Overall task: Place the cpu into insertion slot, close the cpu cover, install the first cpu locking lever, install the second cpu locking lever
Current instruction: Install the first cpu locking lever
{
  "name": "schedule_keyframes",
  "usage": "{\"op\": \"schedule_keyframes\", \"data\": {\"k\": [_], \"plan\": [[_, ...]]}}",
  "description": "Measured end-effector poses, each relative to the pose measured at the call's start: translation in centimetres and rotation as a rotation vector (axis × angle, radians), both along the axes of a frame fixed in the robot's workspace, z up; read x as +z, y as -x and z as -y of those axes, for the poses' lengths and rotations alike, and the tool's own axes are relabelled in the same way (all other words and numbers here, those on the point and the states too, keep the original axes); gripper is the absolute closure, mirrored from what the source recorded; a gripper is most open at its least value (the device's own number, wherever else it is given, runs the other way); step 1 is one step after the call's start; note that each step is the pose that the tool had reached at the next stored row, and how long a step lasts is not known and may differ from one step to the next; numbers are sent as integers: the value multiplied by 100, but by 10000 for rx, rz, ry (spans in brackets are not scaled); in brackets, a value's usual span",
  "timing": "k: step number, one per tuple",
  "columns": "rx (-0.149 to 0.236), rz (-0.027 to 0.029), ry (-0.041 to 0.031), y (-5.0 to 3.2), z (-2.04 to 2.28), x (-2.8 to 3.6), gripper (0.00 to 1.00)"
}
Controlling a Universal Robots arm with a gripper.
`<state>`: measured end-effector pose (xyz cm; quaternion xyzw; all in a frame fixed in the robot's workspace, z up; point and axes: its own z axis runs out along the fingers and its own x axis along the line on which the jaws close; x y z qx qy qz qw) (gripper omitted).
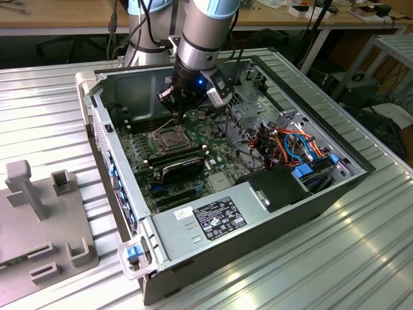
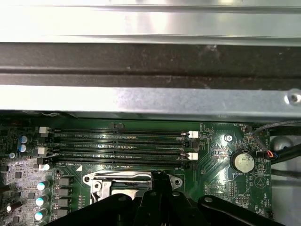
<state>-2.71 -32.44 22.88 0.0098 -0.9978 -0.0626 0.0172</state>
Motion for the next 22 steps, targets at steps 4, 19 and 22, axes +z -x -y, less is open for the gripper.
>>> {"op": "schedule_keyframes", "data": {"k": [4, 19, 22], "plan": [[1, -1, -9, 68, 0, 0, 89], [0, -2, -11, 121, 31, -2, 89], [1, -2, -7, 109, 32, -11, 89]]}}
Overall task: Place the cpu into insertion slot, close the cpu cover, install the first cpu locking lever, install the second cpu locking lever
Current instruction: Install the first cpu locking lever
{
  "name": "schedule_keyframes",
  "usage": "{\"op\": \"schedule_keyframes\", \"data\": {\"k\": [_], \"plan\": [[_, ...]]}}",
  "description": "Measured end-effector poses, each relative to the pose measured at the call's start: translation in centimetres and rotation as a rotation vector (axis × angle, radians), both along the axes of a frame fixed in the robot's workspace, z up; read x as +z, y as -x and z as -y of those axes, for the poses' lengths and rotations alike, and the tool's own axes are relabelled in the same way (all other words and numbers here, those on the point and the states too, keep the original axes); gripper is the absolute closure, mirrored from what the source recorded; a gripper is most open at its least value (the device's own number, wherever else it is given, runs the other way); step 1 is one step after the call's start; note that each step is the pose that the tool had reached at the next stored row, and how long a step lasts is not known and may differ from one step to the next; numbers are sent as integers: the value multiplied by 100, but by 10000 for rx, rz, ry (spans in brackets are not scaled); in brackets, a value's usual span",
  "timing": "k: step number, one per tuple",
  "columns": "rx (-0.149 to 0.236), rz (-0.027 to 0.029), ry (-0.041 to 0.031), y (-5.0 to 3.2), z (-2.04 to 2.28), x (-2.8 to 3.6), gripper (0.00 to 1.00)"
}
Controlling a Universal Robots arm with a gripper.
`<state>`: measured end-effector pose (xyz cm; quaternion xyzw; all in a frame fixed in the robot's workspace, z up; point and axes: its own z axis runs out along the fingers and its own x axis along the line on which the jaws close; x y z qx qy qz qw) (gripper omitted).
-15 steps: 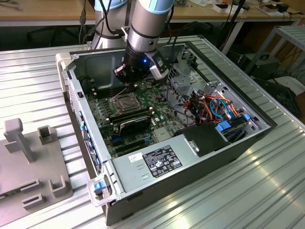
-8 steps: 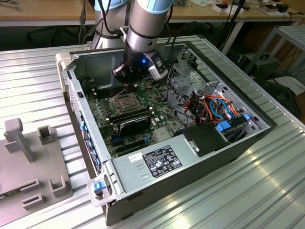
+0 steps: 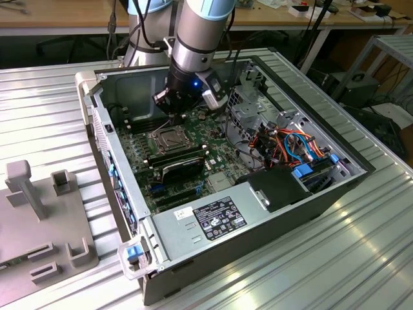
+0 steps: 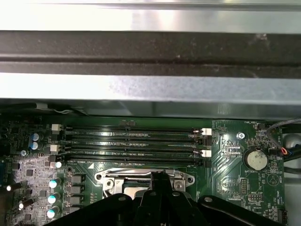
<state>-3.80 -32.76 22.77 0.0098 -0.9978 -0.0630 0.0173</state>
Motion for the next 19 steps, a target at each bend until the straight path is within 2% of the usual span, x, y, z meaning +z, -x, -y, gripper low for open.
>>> {"op": "schedule_keyframes", "data": {"k": [5, 7, 9, 10, 11, 12, 14, 16, 19], "plan": [[-1, 0, 3, -16, -4, -24, 89], [0, 0, 3, -19, -37, -60, 89], [2, 0, 3, -22, -46, -78, 89], [0, -1, 3, -29, -47, -110, 89], [0, 0, 3, -71, -53, -174, 89], [-1, -1, 5, -76, -55, -221, 89], [0, -2, 270, -79, -60, -239, 89], [0, -1, 274, -79, -96, -243, 89], [1, 0, 322, -80, -107, -249, 89]]}}
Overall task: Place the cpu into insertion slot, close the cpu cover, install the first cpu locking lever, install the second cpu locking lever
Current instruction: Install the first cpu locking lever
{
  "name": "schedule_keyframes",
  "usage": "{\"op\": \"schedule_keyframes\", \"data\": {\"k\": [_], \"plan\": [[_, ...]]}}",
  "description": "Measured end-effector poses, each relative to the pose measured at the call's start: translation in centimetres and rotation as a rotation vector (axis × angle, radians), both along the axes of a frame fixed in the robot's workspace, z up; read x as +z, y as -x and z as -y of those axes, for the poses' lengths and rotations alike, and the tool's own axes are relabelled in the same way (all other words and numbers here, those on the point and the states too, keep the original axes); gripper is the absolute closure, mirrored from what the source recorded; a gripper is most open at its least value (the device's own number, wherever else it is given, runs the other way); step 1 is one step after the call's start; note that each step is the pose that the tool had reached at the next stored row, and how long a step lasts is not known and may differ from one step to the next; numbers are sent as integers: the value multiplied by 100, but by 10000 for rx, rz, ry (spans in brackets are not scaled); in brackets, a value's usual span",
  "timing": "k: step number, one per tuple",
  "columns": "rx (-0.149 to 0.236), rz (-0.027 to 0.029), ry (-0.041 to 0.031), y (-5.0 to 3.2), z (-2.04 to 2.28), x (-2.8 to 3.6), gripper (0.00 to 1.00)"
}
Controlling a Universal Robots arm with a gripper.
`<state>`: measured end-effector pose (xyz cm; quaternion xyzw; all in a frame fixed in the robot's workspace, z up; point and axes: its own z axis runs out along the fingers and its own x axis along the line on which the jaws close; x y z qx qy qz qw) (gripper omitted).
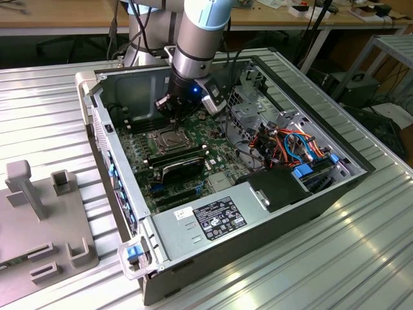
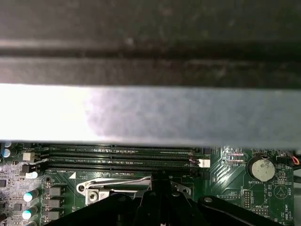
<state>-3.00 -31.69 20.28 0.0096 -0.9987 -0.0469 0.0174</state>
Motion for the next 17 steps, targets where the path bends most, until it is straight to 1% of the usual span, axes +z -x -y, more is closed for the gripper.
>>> {"op": "schedule_keyframes", "data": {"k": [3, 6, 9, 14, 17], "plan": [[-2, 2, 85, 0, -1, -1, 89], [-1, 0, 218, 0, 1, 0, 89], [-2, -2, 284, 0, 1, -5, 89], [-1, -4, 341, 0, 2, -27, 89], [-3, -3, 339, -1, 1, -33, 89]]}}
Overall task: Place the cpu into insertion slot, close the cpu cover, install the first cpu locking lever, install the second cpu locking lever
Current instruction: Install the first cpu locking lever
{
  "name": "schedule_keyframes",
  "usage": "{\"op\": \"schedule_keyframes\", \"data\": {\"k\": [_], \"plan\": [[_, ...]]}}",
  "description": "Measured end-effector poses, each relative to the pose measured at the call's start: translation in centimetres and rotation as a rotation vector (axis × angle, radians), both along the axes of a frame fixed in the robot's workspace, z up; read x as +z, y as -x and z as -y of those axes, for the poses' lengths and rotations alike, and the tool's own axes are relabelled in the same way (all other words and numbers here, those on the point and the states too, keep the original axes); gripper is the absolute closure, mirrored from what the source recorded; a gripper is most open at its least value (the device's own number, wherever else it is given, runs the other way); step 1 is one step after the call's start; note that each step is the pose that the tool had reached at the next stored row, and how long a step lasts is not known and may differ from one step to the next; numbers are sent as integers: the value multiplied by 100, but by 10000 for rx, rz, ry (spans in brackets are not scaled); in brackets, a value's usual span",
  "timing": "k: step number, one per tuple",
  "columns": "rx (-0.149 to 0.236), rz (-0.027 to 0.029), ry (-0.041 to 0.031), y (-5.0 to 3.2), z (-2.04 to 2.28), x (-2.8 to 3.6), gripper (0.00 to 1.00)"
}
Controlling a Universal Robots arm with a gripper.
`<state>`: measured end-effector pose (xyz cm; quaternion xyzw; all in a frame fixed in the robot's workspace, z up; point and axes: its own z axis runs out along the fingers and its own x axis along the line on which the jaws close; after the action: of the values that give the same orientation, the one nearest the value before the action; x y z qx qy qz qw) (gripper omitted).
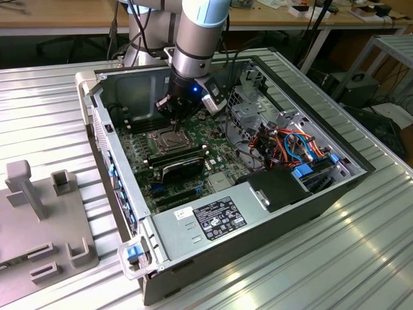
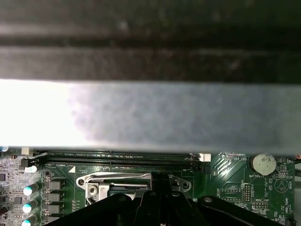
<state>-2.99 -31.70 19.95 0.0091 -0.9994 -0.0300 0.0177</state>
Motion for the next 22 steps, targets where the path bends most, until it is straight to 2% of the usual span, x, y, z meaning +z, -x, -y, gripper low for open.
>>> {"op": "schedule_keyframes", "data": {"k": [5, 10, 22], "plan": [[1, 2, -2, -2, 0, -1, 89], [1, 5, -7, -2, -1, 27, 89], [2, 1, -4, -1, 0, 19, 89]]}}
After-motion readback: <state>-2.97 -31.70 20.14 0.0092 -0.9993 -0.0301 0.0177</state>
